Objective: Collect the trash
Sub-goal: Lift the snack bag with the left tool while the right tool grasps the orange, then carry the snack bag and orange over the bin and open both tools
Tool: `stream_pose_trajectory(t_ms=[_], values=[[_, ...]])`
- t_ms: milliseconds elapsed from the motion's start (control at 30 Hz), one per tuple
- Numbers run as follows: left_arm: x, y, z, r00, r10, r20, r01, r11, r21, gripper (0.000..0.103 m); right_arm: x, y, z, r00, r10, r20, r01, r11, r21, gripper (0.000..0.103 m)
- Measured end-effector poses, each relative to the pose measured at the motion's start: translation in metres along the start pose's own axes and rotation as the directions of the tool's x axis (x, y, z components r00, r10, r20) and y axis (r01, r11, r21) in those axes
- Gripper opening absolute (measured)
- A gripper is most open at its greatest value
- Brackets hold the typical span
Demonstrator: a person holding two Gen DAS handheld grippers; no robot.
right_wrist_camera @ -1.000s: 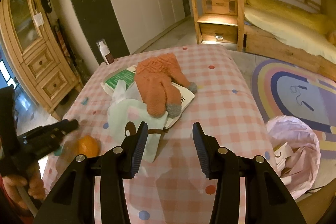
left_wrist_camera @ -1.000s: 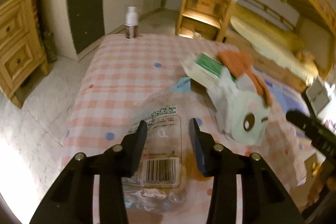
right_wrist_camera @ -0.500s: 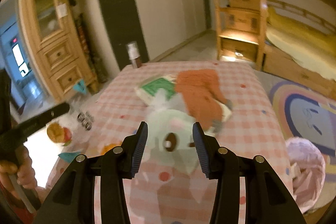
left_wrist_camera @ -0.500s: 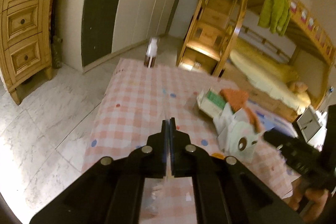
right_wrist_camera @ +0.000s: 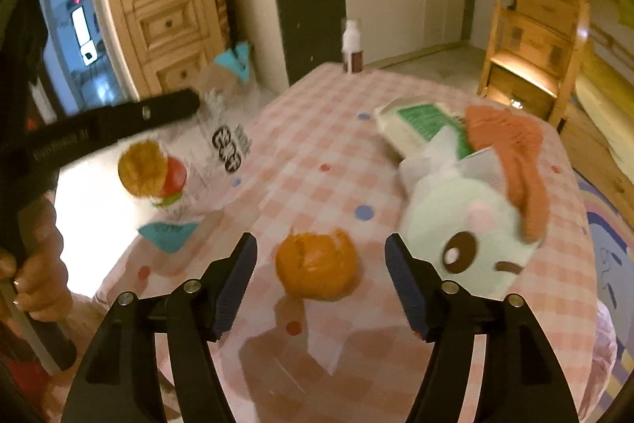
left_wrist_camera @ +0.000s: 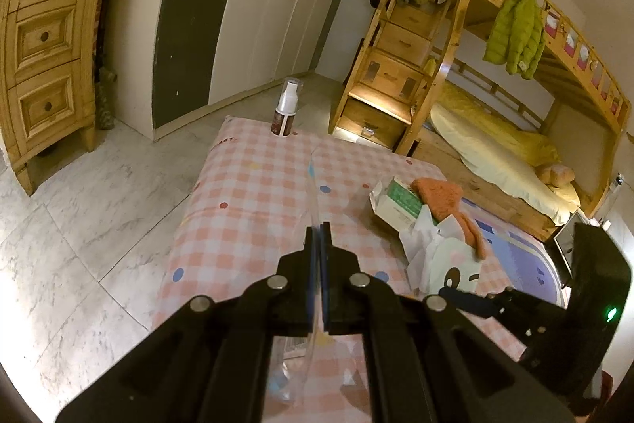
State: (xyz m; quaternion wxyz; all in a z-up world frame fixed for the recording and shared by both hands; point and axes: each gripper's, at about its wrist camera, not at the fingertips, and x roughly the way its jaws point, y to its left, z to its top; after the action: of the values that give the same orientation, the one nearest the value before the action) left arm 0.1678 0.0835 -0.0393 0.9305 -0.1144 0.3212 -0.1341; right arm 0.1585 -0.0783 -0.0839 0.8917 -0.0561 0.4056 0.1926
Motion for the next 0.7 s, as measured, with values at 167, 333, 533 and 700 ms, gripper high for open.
stream_pose_trajectory(t_ms=[167,333,533,700], values=[[0.0,0.002,0.0,1.0,0.0,0.0,0.0,1.0,-0.003,0.0,0.01,0.005,-0.004,0.999,-0.009,-0.053,0.008,1.0,-0.017,0.067],[0.0,0.002,-0.001,1.0,-0.002,-0.001,0.002,1.0,-0.004,0.0,0.017,0.004,-0.008,0.995,-0.025,-0.098,0.023,0.999,-0.028,0.046],[-0.003,-0.004,-0.002,1.0,-0.027,0.004,0.027,1.0,0.001,0.0,-0.019,-0.01,-0.006,0.999,-0.013,0.041,0.013,1.0,-0.006,0.031],[-0.006,-0.019,-0.003,0.996,-0.087,0.009,0.086,0.996,0.025,0.0,-0.054,-0.033,-0.009,0.986,-0.045,0.158,0.036,0.998,0.06,0.031]])
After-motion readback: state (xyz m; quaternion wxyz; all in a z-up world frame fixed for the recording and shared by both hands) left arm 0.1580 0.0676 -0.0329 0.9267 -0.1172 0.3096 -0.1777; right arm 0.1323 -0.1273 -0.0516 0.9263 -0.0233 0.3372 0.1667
